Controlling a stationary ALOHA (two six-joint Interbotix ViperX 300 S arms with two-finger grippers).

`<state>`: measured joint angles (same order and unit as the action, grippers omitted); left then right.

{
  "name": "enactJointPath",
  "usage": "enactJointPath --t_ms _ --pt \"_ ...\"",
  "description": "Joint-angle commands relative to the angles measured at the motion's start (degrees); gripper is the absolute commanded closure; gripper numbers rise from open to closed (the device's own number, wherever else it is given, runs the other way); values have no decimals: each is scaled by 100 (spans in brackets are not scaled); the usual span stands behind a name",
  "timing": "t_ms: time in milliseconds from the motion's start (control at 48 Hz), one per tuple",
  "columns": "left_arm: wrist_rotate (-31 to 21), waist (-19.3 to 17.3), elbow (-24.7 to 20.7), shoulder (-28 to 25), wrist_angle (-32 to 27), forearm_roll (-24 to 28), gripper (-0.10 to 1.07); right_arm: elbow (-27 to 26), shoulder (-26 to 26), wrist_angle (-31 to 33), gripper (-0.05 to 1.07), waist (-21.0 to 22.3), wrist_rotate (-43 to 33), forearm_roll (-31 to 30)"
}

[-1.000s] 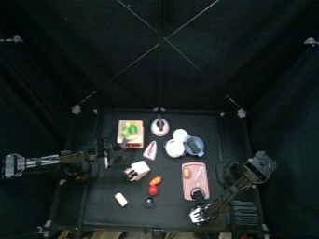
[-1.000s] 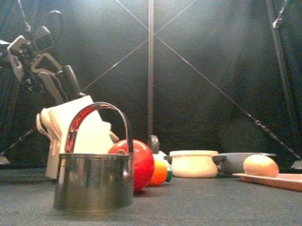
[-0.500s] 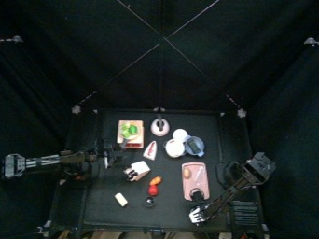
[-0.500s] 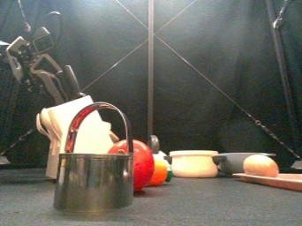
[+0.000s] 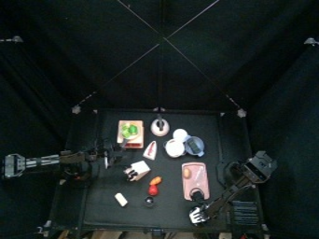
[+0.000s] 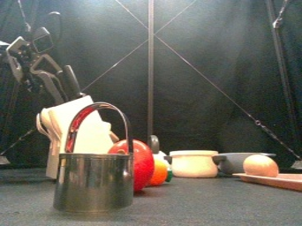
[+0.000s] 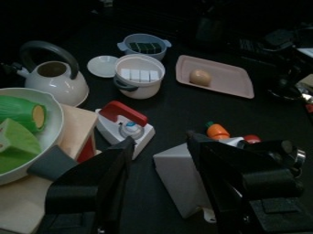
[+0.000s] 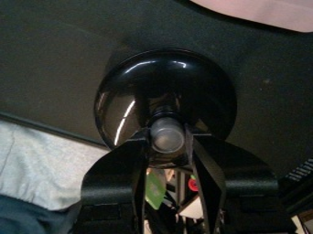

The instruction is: Grab pot lid

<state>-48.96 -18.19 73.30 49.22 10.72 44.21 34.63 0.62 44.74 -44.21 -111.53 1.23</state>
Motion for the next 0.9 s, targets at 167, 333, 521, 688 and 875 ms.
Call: enactJointPath --t_ms 167,333,521,688,875 --pt "0 -9 -79 -18 26 -9 11 -141 -624 114 40 9 -9 -53" --pt "0 -9 -79 -9 18 -9 11 -123 -633 105 40 18 -9 -70" --pt "0 -9 -79 -18 0 -9 11 -123 -633 97 41 53 -9 -88" --pt "0 -9 -70 -18 9 -18 11 -79 -633 97 41 158 -9 -290" --pt "0 0 -70 -9 0 -53 11 44 -659 -9 41 492 0 -721"
